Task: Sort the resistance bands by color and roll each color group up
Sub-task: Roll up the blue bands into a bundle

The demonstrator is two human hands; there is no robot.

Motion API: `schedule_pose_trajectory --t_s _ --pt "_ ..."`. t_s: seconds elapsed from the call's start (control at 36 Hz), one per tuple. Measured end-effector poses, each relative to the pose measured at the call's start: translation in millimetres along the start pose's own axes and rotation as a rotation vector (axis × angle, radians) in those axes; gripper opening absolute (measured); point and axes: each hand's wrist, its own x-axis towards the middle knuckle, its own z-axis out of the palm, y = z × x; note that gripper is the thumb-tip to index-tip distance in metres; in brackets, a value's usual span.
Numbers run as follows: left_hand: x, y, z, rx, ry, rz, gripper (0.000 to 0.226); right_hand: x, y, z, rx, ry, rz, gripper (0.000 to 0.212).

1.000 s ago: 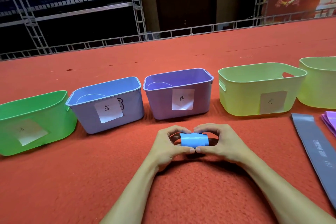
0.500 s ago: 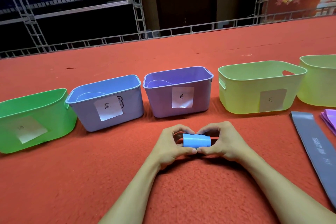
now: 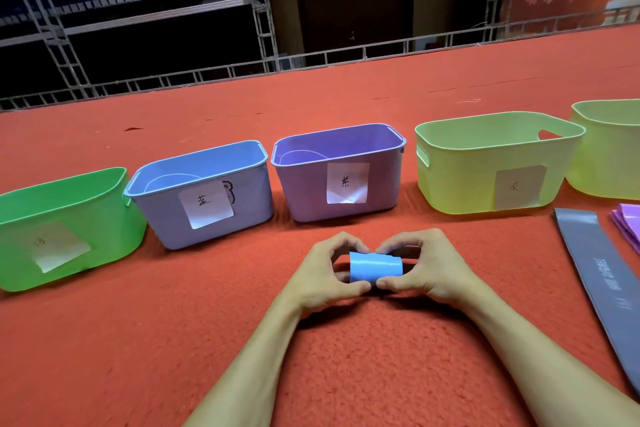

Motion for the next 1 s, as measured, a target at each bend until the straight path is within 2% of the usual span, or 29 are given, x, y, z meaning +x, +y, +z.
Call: schedule_pose_trajectory --t_s 0.56,0.86,1.0 --pt "0.3 -4.5 -0.1 0.027 0.058 -0.002 0.034 -0.3 2.9 0.7 0.04 -0.059 -0.046 0.034" --pt "0.3 -3.8 -0.1 -0.004 -0.034 -0.04 0.036 0.0 8.5 0.9 -0.008 -0.008 -0.052 0.034" --pt "-1.1 -3.4 0.6 0.007 0.0 -0.059 0.037 -1.9 7.8 1.1 -0.023 -0.009 -0.04 0.034"
